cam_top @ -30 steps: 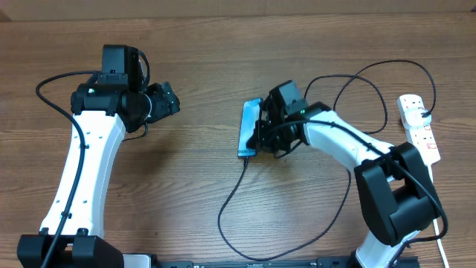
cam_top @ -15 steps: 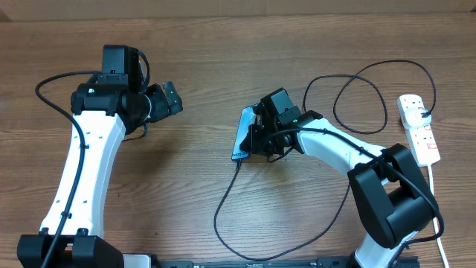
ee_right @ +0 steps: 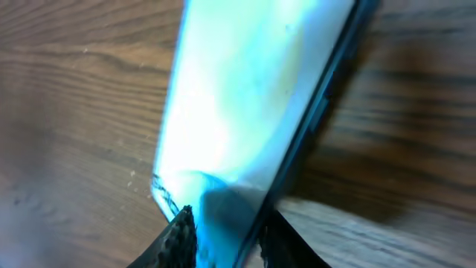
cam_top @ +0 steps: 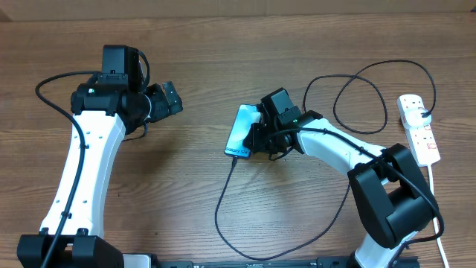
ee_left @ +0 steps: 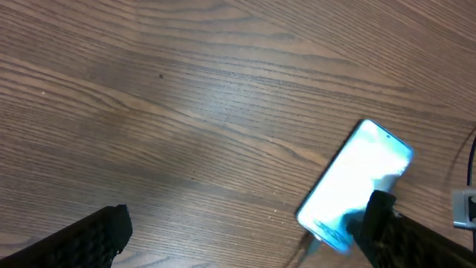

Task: Plug charger to phone and switch on socket
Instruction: 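Release the phone and move the right gripper to the white power strip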

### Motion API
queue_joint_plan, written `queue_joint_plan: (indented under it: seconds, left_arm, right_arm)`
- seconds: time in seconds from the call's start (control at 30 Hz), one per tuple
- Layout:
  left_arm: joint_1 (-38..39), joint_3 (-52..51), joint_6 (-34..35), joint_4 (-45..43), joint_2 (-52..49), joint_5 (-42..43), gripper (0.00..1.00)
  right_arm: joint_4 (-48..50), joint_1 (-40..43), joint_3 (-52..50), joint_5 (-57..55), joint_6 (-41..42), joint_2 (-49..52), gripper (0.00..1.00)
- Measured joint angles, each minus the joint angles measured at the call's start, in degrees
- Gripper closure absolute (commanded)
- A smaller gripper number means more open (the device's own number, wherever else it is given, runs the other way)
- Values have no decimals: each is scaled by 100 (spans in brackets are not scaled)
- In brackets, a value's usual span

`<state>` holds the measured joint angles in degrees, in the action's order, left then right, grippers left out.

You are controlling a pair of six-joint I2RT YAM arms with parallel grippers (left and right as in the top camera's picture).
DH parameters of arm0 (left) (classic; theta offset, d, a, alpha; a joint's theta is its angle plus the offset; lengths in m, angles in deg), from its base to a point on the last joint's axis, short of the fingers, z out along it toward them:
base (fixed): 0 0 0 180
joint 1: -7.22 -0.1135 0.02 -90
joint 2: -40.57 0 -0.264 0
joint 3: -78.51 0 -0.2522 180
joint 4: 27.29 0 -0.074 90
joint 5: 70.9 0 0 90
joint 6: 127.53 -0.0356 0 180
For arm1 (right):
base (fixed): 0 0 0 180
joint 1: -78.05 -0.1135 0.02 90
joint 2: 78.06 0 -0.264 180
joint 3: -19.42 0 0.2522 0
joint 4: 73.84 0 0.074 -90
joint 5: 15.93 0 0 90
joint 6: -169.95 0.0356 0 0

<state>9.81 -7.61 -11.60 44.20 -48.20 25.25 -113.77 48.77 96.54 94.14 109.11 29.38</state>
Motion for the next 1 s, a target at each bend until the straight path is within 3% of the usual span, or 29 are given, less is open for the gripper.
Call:
queue_joint_plan:
  seconds: [0.43, 0.67, 0.77, 0.8, 0.83, 0.9, 0.93, 1.0]
  left_arm:
    - [2, 0, 0, -2, 0, -2, 0]
    - [0, 0, 0, 11, 0, -2, 0]
    - [0, 0, 0, 4, 0, -7, 0]
    - [0, 0, 0, 13, 0, -11, 0]
    - [0, 0, 0, 7, 0, -24, 0]
    - [0, 0, 0, 11, 0, -26, 0]
    - [2, 0, 0, 9, 0, -26, 0]
    - [2, 0, -2, 11, 0, -26, 0]
  right_arm:
    - [-94, 11, 11, -297, -7, 0, 72]
    - [-1897, 542, 1025, -393, -48, -83, 72]
    - [-2741, 962, 1705, -627, -76, -273, 59]
    - [-3069, 1185, 1989, -767, -81, -385, 39]
    - [-3283, 1366, 2166, -894, -111, -468, 26]
    - [-3694, 1836, 2470, -1231, -90, -660, 7]
    - [-3801, 2022, 2529, -1346, -92, -717, 0]
    - [-4009, 2472, 2586, -1635, -142, -776, 0]
